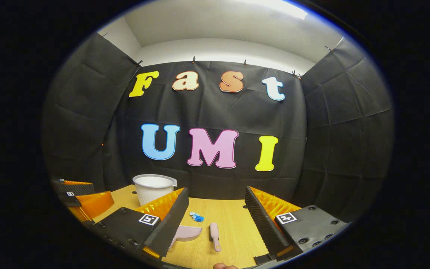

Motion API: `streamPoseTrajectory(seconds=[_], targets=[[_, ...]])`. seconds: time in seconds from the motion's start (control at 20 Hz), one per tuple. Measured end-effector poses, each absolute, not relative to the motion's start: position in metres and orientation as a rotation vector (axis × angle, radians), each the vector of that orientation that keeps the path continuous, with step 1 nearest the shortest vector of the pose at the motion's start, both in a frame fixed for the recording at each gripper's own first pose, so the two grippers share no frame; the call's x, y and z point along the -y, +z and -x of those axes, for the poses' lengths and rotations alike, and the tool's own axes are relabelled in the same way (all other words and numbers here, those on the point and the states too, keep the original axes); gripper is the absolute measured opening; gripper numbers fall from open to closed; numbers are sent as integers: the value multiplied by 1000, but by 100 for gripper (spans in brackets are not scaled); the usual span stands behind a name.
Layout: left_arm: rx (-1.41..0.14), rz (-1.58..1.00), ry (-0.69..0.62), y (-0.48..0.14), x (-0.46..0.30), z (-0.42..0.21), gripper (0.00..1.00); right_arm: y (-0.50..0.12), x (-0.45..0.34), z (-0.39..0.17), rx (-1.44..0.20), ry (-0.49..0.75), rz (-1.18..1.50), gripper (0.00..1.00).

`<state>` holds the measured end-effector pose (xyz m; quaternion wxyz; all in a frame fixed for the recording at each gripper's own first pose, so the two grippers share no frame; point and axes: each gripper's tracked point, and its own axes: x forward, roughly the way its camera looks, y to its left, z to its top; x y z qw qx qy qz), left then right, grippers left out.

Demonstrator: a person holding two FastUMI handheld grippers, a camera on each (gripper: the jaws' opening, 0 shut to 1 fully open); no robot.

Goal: Pick up the small broom and dustpan from the desktop, sweep the trash into the dustpan with the broom, and then empty the trash into the garbage bin.

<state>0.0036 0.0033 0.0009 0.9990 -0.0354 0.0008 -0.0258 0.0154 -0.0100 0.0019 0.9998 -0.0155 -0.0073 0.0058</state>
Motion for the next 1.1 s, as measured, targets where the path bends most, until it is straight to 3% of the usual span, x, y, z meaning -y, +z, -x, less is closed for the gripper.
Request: streamPoseTrajectory(seconds=[0.05,0.2,0.25,0.35,0.4,0.5,0.75,0.8,1.1], targets=[[-9,70,-54,0,-3,-6,74,3,11,-20,16,11,37,97],[-28,94,-67,0,-3,-19,74,17,12,-36,51,12,61,93],[-24,105,-64,3,-5,-24,74,23,12,-42,67,15,69,98],[-32,116,-40,6,-11,-39,74,25,4,-57,62,44,72,93],[-38,117,-36,5,-11,-47,73,29,1,-64,68,57,68,97],[-50,100,-21,5,-13,-62,74,34,0,-80,83,66,68,93],[-57,139,-29,13,-9,-99,74,31,-10,-134,57,87,110,93],[-73,157,-44,8,-4,-111,74,37,-11,-147,65,84,127,98],[-380,161,27,-86,3,-180,74,17,4,-220,0,96,83,100]])
